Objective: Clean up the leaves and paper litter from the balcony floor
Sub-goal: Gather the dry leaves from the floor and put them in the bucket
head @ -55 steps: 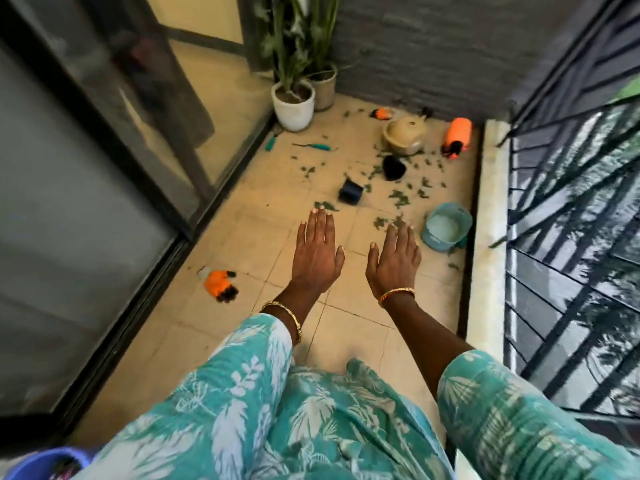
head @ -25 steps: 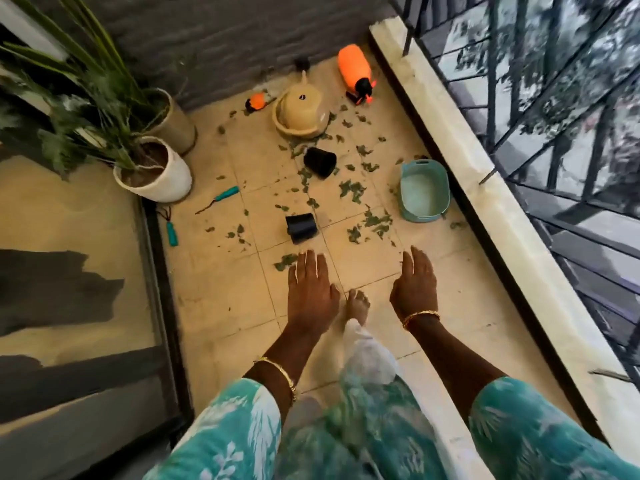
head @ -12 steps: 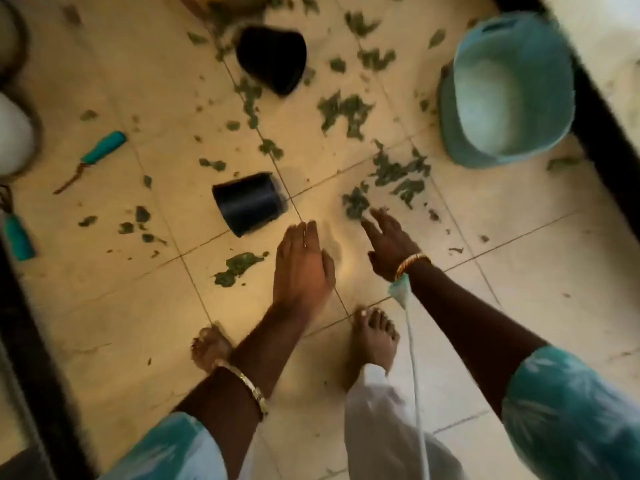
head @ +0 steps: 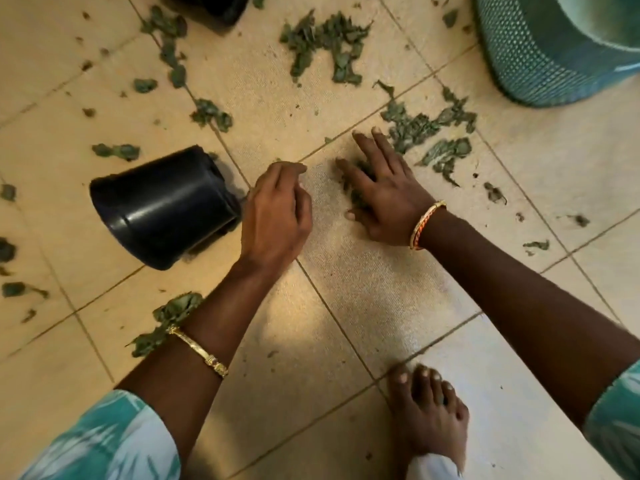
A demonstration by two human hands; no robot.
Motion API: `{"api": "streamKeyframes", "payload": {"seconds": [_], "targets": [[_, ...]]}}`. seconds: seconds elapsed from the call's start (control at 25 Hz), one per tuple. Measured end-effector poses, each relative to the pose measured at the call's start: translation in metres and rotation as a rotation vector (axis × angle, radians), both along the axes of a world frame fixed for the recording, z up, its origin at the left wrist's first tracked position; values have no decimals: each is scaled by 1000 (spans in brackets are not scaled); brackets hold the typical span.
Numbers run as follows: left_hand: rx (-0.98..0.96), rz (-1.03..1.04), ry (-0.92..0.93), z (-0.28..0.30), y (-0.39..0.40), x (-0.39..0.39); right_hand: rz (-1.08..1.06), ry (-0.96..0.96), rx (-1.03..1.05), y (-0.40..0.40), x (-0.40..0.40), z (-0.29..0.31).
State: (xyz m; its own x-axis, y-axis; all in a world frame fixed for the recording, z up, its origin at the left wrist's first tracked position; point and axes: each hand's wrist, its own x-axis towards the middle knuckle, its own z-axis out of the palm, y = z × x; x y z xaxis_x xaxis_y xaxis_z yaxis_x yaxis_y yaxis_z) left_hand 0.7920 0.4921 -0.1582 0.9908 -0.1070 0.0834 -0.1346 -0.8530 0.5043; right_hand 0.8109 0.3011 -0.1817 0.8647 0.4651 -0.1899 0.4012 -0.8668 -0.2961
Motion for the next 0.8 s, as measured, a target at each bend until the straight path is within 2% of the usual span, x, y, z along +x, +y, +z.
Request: {"api": "streamKeyframes", "payload": {"seconds": [0.36,0.48,0.56,0.68,0.8], "targets": [[-281,22,-87,-24,-9,42,81,-243,323,-12,-33,-27],[-408,76,-57,-24,-18,40,-14,-288,441,-17,-32,-19],[-526,130,-6,-18,-22,37,-167,-292,564,-16,-23,0],[-769,249,178,0,-29,33,-570,-56,812,-22,-4,34],[-1029,365,548,16,-44,27,-924,378,1363,-25,9,52]]}}
